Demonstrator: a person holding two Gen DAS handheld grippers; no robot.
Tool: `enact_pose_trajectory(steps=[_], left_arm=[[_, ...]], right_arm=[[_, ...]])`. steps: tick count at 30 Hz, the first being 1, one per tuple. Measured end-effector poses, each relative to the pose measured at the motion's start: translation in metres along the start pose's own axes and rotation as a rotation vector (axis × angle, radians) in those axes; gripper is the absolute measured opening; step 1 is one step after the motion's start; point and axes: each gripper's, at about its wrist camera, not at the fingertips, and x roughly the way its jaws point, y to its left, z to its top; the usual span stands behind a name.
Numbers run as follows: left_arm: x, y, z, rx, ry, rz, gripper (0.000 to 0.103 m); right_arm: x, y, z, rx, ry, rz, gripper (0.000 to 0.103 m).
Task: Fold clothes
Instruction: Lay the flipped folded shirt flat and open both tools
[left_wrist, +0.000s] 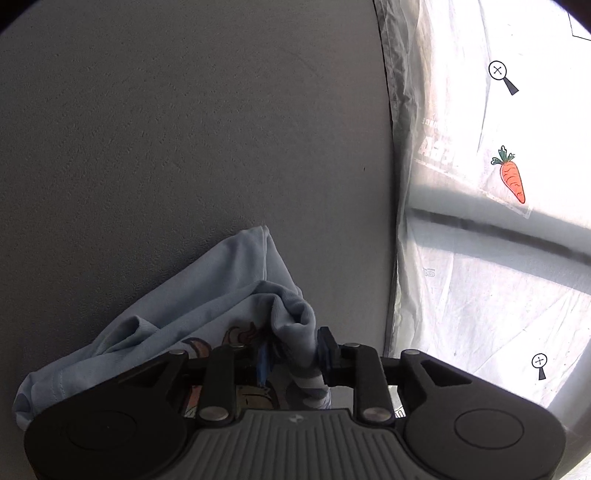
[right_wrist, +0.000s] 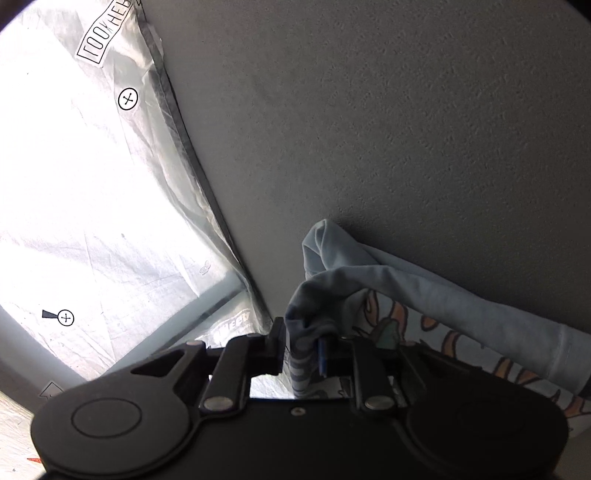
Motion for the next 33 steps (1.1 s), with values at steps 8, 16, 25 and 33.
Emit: enact_pose_trajectory(steps=[8, 16, 25, 33], left_arm=[[-0.024, -0.016, 0.01, 0.098, -0.102, -0.058, 0.057], [-0.054, -0.053, -0.047, 0.666, -0.249, 0.222, 0.067], [-0.047, -0.035, -0.101, 1.072, -0.263, 0.421, 0.083], [-0.024, -0.013, -0.108, 1.218, -0.303, 0.569, 0.088]], right_arm=[[-0.01, 0.019, -0.005, -0.076, -0.013, 0.133, 0.036], [-0.028, 0.063, -0.052, -0.598, -0.065, -0.07, 0.051], [-0.032, 0.057, -0.113, -1.185, -0.129, -0.423, 0.057], [-0.021, 0.033, -0.112, -1.449, -0.11, -0.59, 0.079]])
